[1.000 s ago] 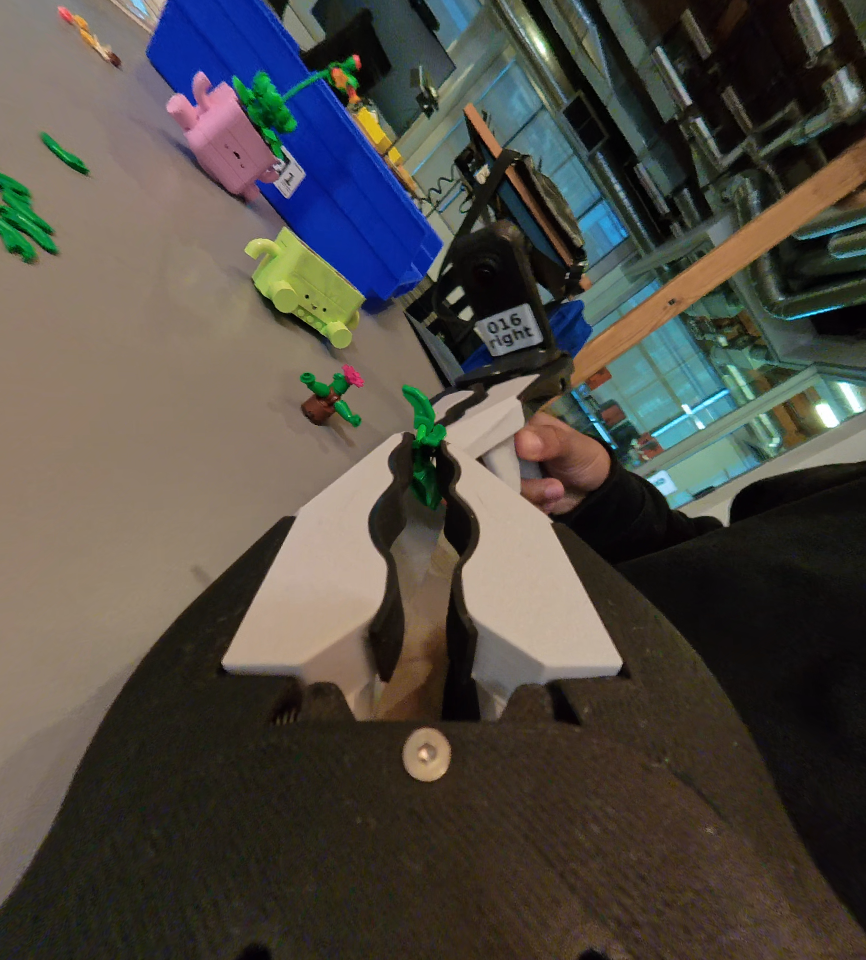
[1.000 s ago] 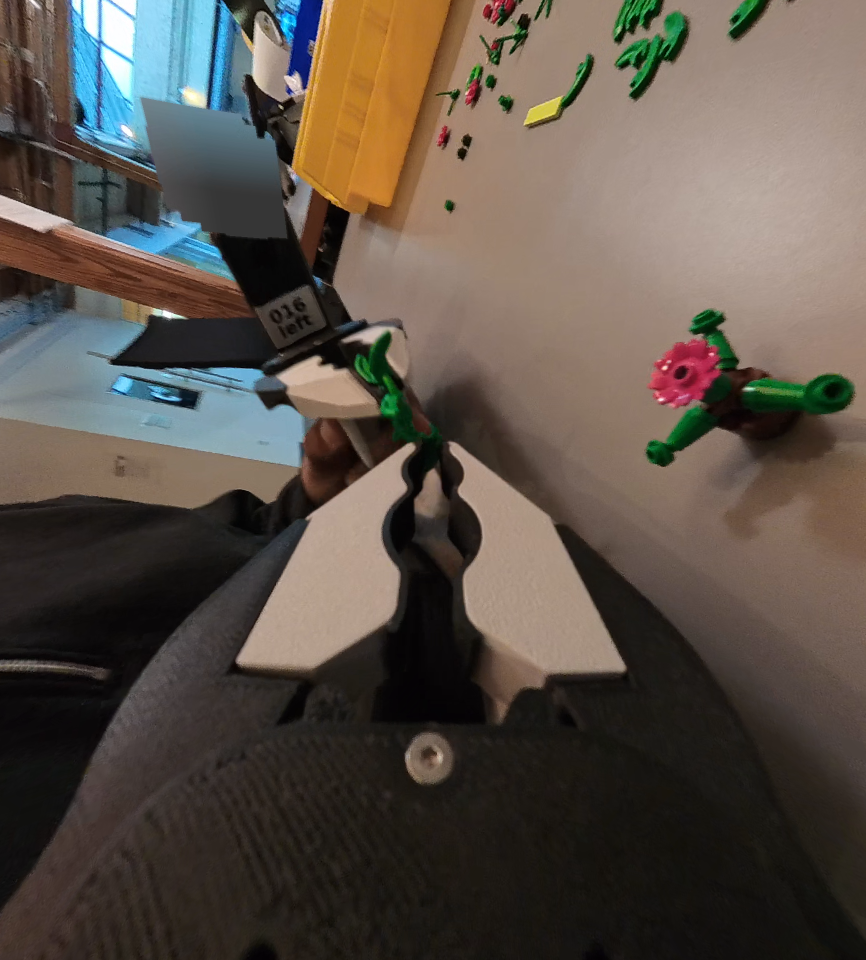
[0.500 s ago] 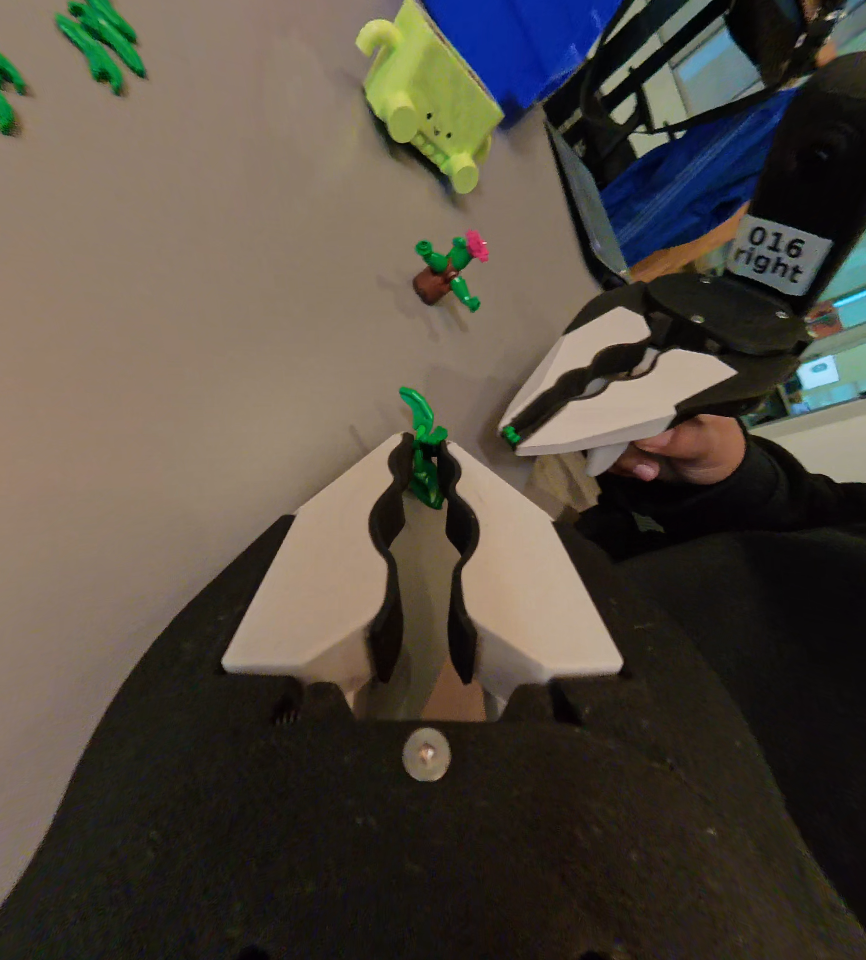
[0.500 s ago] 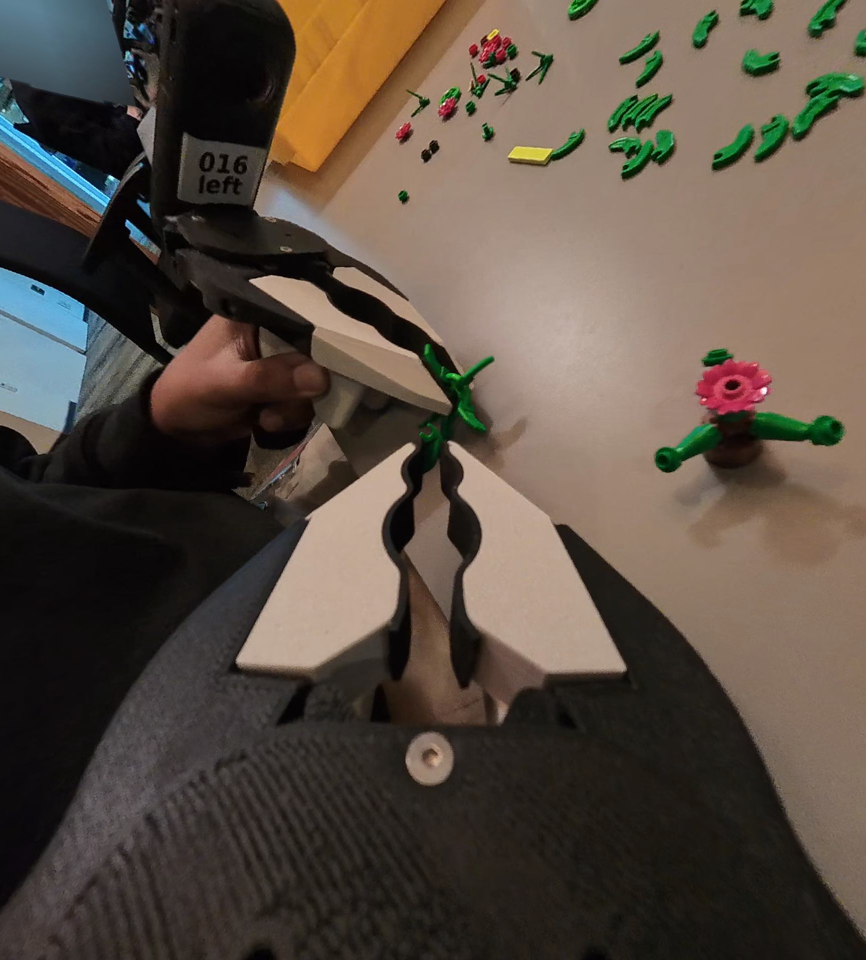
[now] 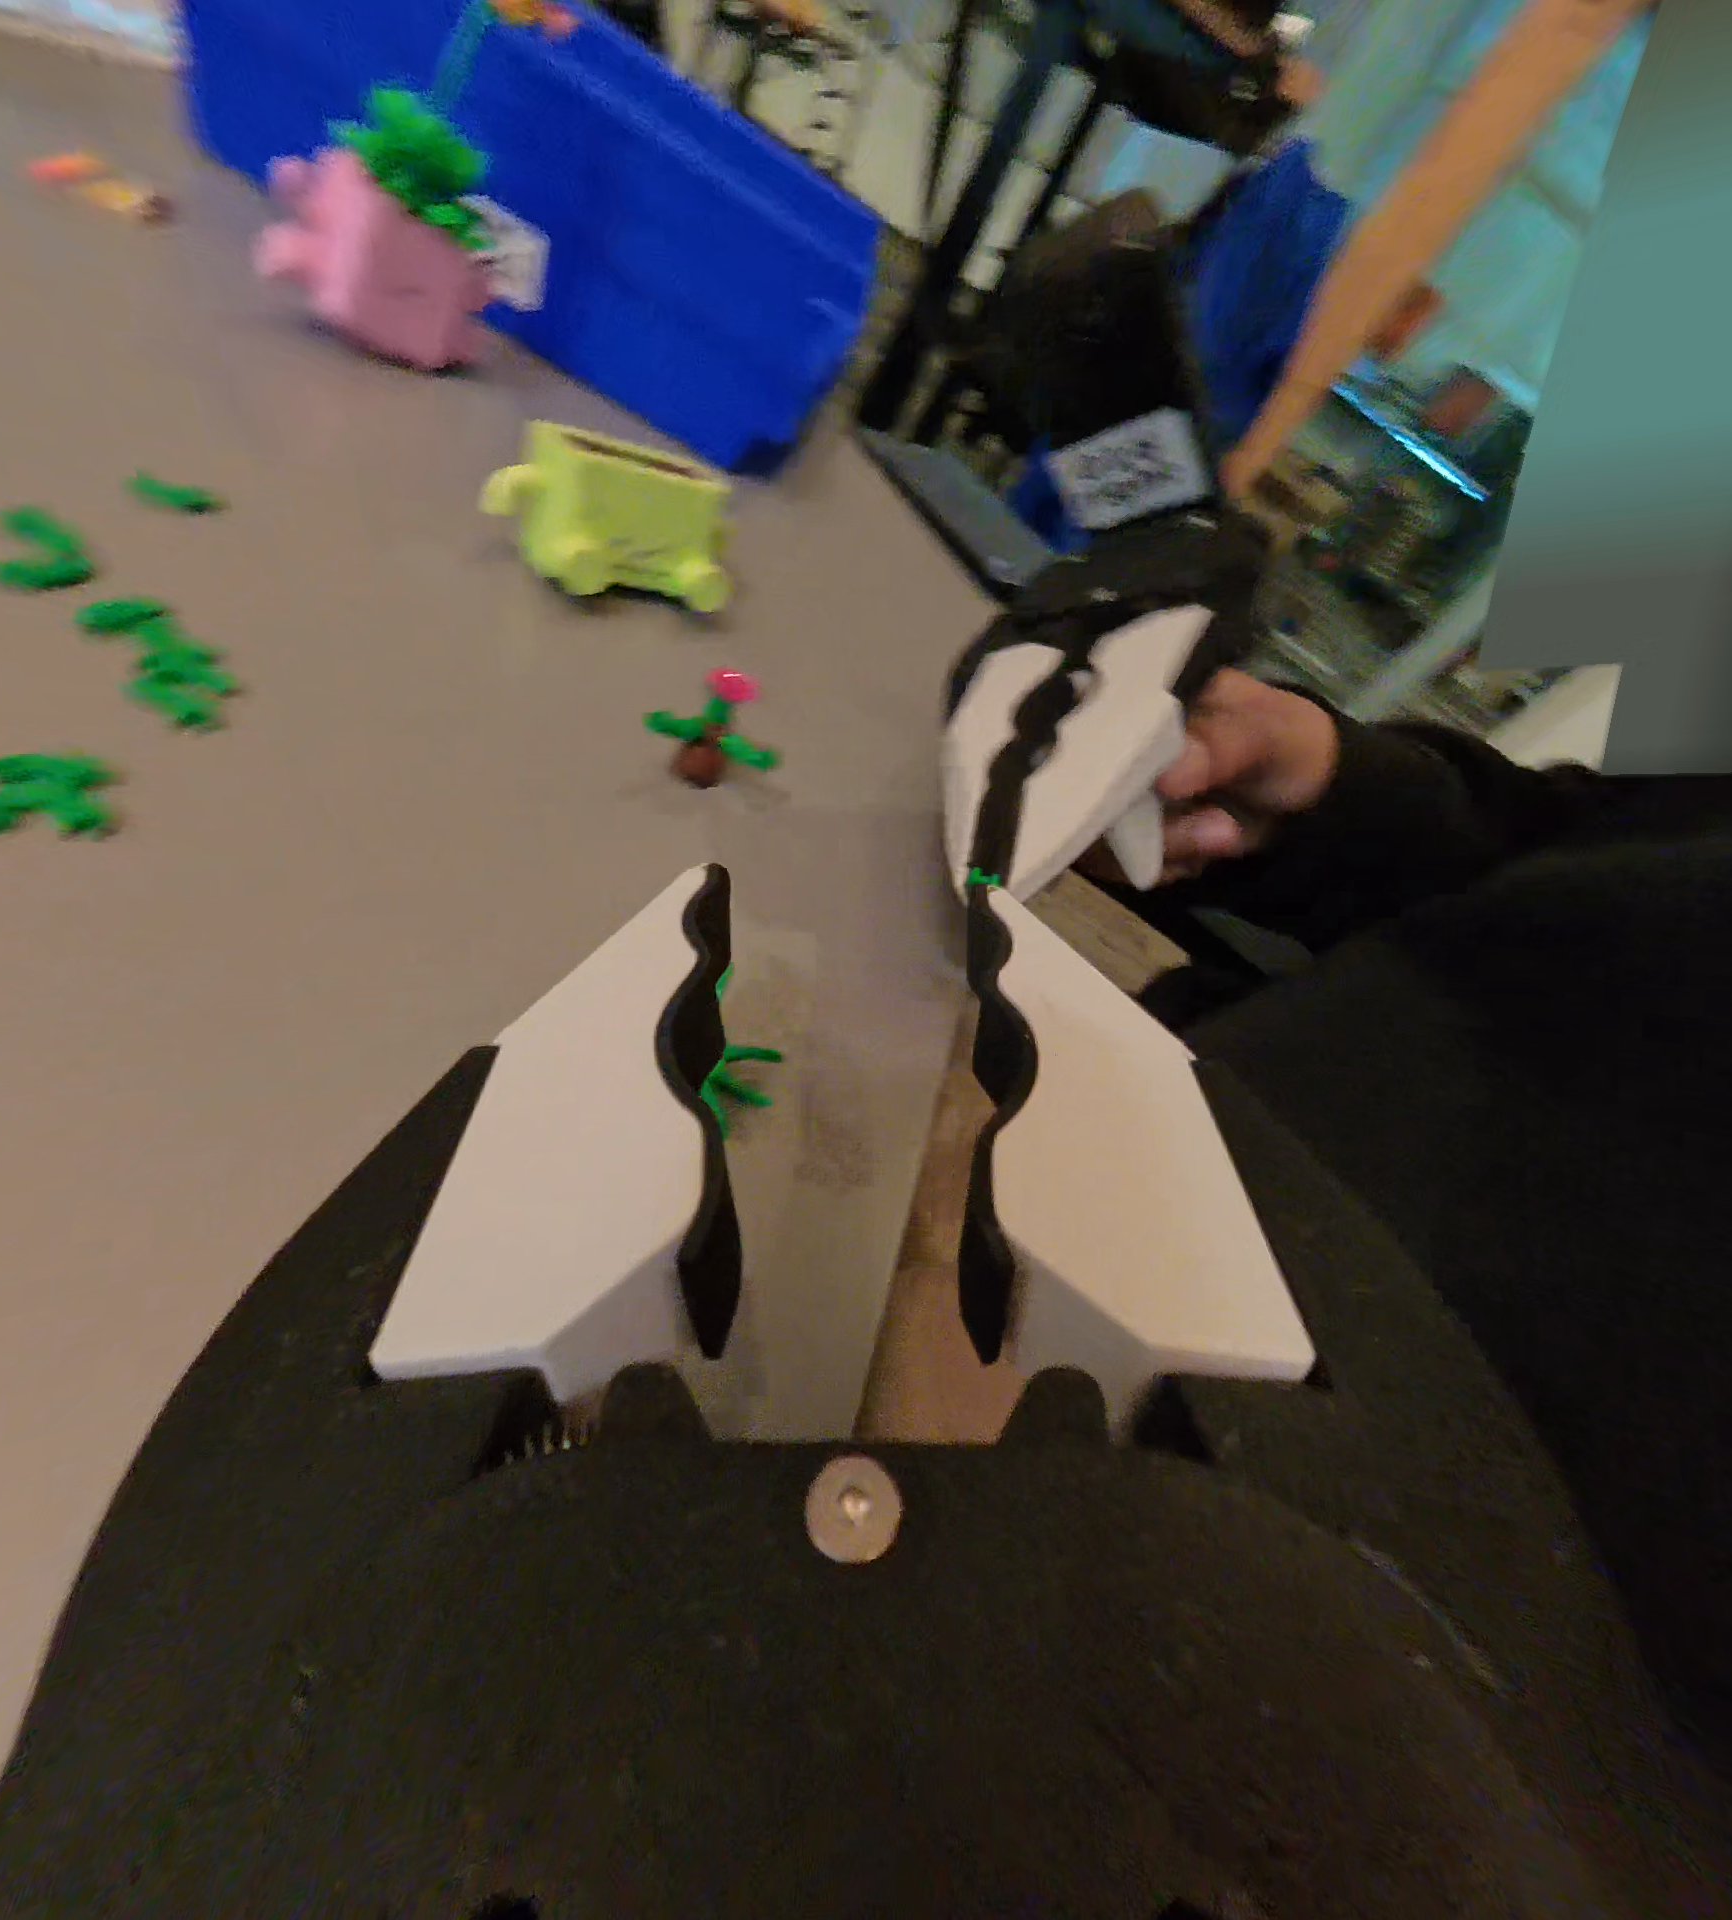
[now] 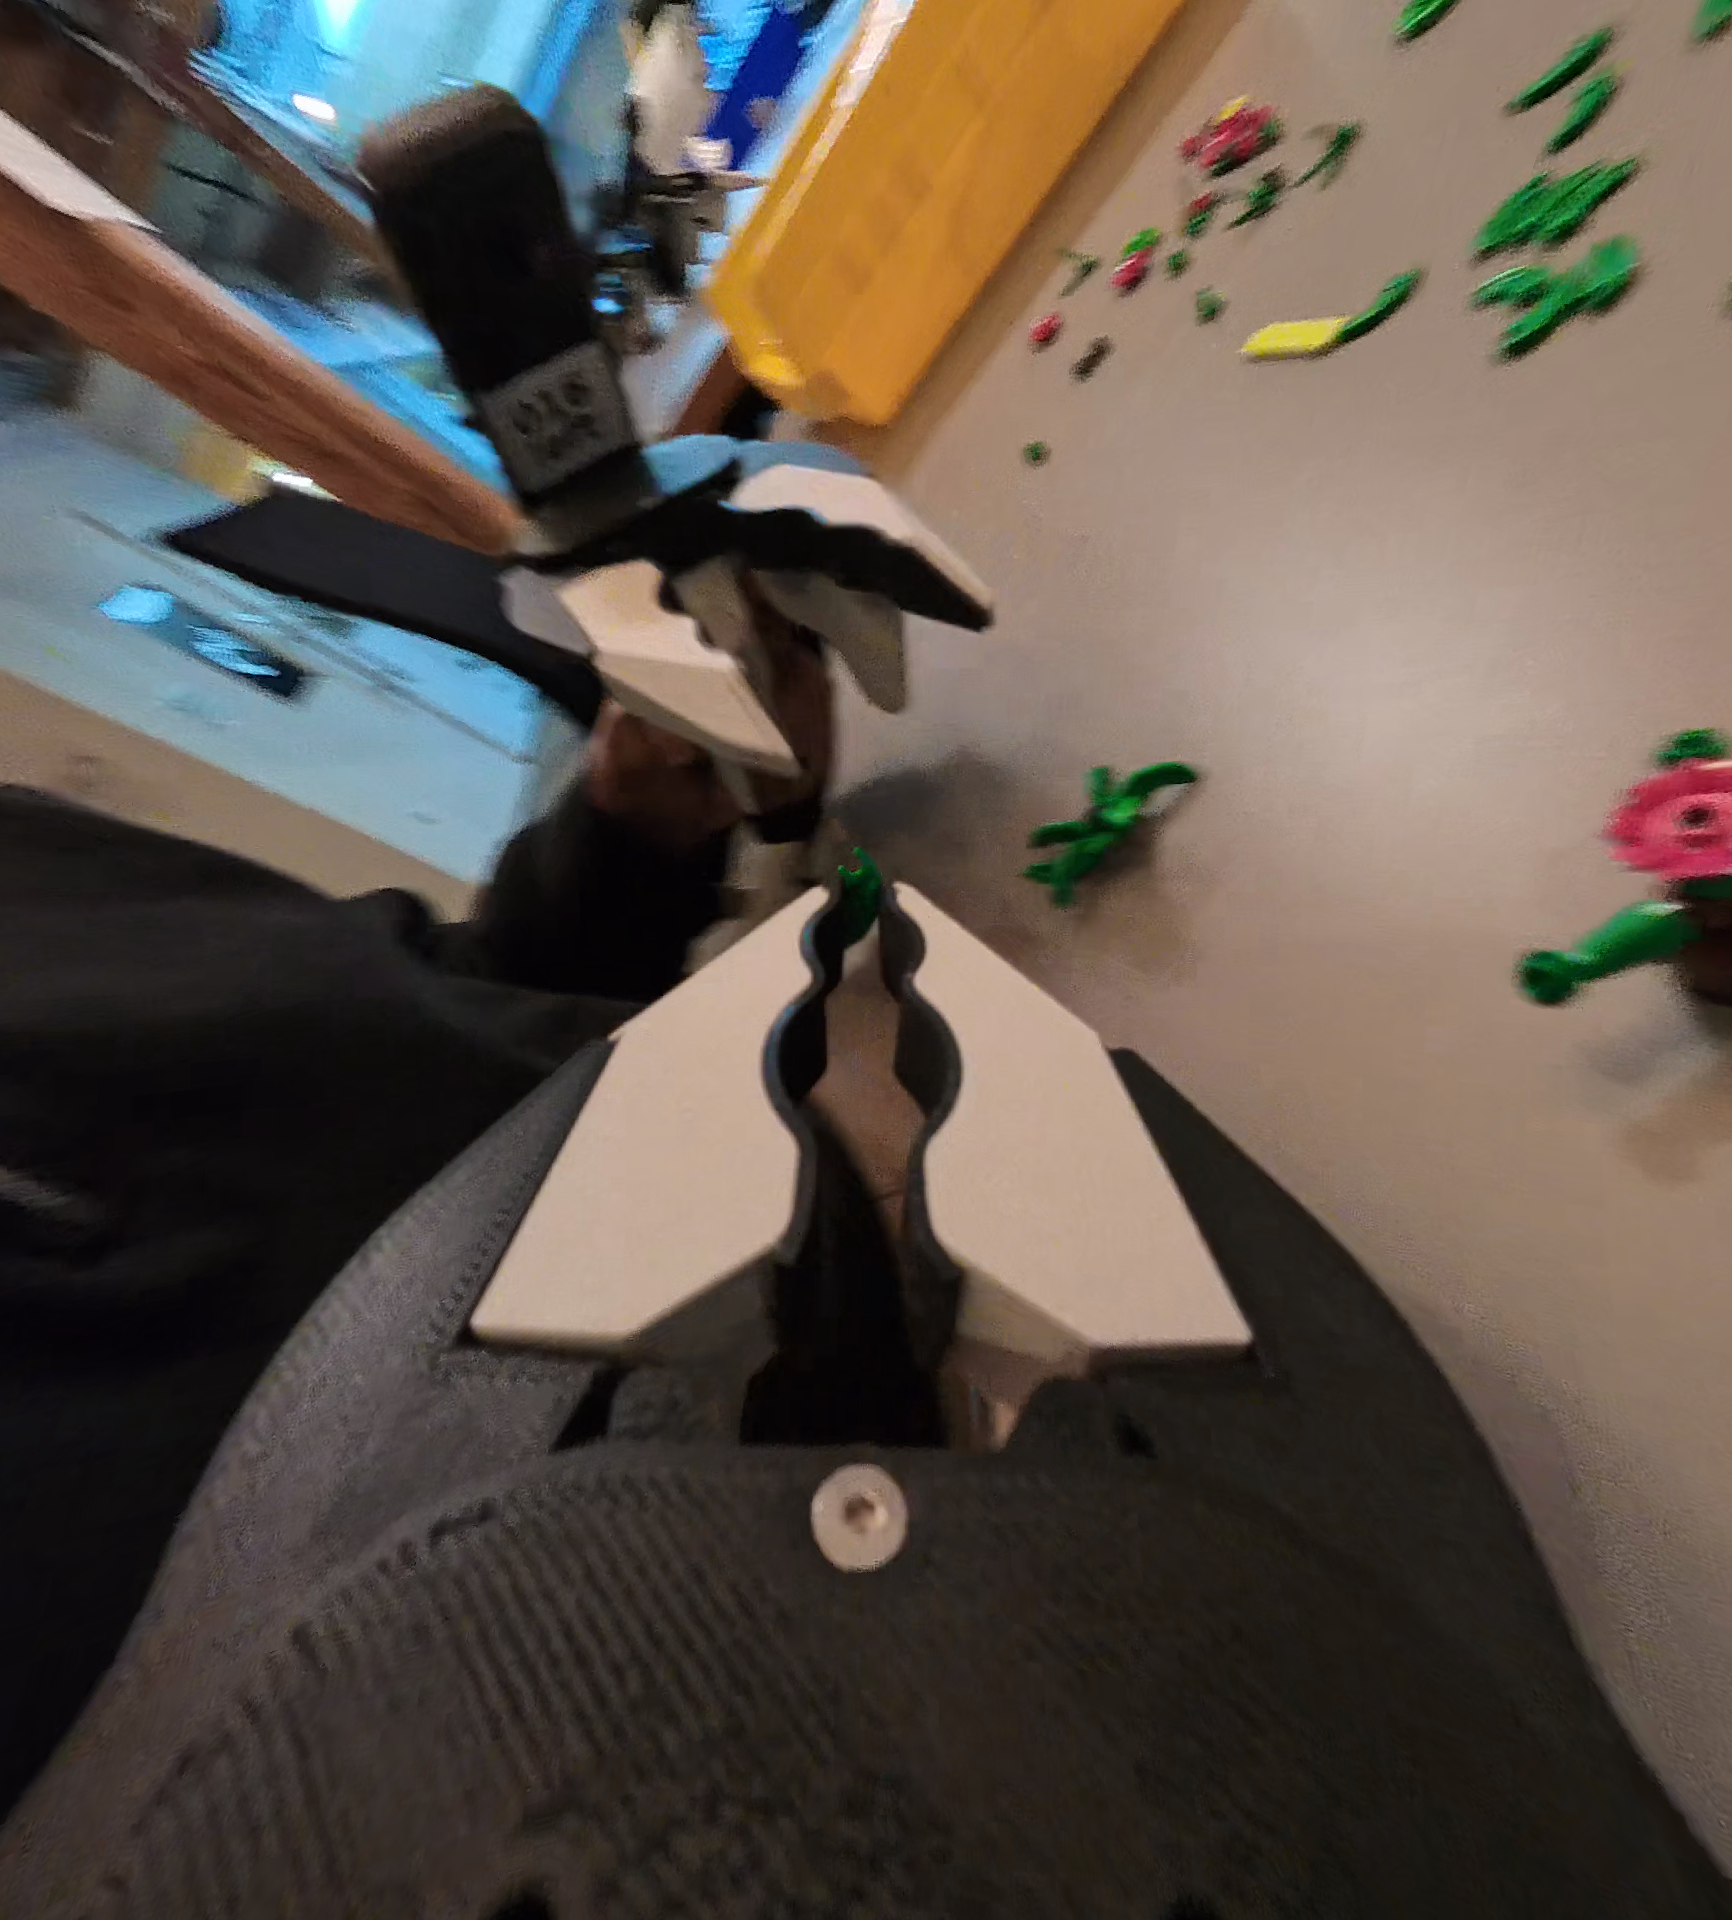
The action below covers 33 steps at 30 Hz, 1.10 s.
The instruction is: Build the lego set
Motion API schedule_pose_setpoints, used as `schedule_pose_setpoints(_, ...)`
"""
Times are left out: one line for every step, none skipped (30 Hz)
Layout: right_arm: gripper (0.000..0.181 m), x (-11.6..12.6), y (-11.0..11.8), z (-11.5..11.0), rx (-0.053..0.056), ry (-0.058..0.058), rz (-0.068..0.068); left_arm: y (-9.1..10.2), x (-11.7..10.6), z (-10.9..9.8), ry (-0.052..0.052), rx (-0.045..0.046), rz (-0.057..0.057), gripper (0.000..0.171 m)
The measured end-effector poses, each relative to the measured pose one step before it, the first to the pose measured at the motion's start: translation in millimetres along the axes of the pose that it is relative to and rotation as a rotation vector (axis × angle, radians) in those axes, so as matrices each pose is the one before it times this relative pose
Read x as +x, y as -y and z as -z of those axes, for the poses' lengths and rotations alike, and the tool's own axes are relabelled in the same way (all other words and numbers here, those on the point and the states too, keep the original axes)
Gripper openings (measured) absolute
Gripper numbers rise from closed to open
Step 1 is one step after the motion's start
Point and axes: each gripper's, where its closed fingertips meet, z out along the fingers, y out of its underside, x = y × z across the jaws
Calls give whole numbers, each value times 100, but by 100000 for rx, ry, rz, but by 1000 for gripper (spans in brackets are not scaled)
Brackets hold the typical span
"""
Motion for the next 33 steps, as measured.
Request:
schedule_pose_setpoints(5,-878,-4,-59,-1643,8389,-6116,-209,1131,-239,-6366,-682,-2879,42)
schedule_pose_setpoints(5,-738,-71,-48,-1848,7658,-6163,-168,1136,-264,-6526,-506,-1589,39)
schedule_pose_setpoints(5,-604,-181,-42,-2455,6970,-5826,-11,874,-263,-4991,299,-520,37)
schedule_pose_setpoints(5,-472,-178,-29,-2138,5714,-4615,17,890,-226,-5195,368,-393,31)
schedule_pose_setpoints(5,-275,-144,-11,-1742,4067,-3911,1,702,-228,-3851,47,-111,22)
schedule_pose_setpoints(5,-181,-223,-22,-2125,3206,-3653,-34,594,-191,-3135,-207,-858,15)
schedule_pose_setpoints(5,-183,-233,-58,-2153,2696,-2624,29,539,-186,-2714,141,-879,12)
schedule_pose_setpoints(5,-204,-215,-101,-1971,2374,-1574,35,467,-179,-2383,280,-587,8)
schedule_pose_setpoints(5,-263,-135,-114,-1353,2428,-1090,-30,362,-166,-1990,-148,-177,5)
schedule_pose_setpoints(5,-199,-100,-107,-1050,1983,-1054,63,165,-90,-1048,398,312,4)
schedule_pose_setpoints(5,-170,-73,-77,-796,1889,-1072,102,169,16,-1102,711,84,4)
schedule_pose_setpoints(5,-196,-22,-57,-389,2075,-1164,122,120,41,-759,841,160,3)
schedule_pose_setpoints(5,-155,-49,-41,-514,1873,-1094,22,110,40,-734,47,-14,3)
schedule_pose_setpoints(5,-95,-110,-54,-768,1453,-870,-10,72,34,-537,-166,-258,2)
schedule_pose_setpoints(5,-65,-108,-63,-787,1199,-706,9,53,34,-300,19,-239,3)
schedule_pose_setpoints(5,-106,-51,-38,-402,1360,-605,-17,-83,14,567,-9,-162,6)
schedule_pose_setpoints(5,-130,-27,-39,-211,1415,-665,-81,-82,0,535,-324,-190,8)
schedule_pose_setpoints(5,-79,13,-16,37,985,-570,-133,1,-18,-194,-675,24,8)
schedule_pose_setpoints(5,-33,0,-21,-77,594,-447,-112,56,-54,-455,-561,47,8)
schedule_pose_setpoints(5,-97,-36,-24,-312,992,-453,-116,91,-59,-588,-590,-49,6)
schedule_pose_setpoints(5,-60,-10,-13,-139,800,-561,-5,144,-31,-625,-61,-431,4)
schedule_pose_setpoints(5,-33,-9,-17,16,646,-533,64,31,41,138,509,-973,3)
schedule_pose_setpoints(5,-18,28,4,238,409,-410,36,-7,60,97,163,-38,2)
schedule_pose_setpoints(5,41,24,-19,279,-71,-248,-45,-52,56,-10,-377,503,1)
schedule_pose_setpoints(5,54,83,-9,634,-314,-28,41,-105,90,89,347,918,1)
schedule_pose_setpoints(5,18,179,23,1202,-226,539,130,-129,104,181,1056,1162,1)
schedule_pose_setpoints(5,-11,284,69,1883,-313,1104,202,-261,106,869,1449,1713,1)
schedule_pose_setpoints(5,16,420,139,2688,-706,1784,255,-320,123,1227,1788,1620,0)
schedule_pose_setpoints(7,9,498,216,3174,-1010,2614,262,-307,132,1212,2040,1176,0)
schedule_pose_setpoints(14,40,740,301,4517,-1910,4086,267,-323,140,893,2131,2273,0)
schedule_pose_setpoints(20,65,892,390,5359,-3359,6754,277,-316,119,330,2326,3257,0)
schedule_pose_setpoints(25,-72,886,445,5269,-4107,11128,343,-379,99,370,3134,4074,0)
schedule_pose_setpoints(24,-118,794,446,4690,-5037,14038,321,-346,89,-152,3262,4483,0)
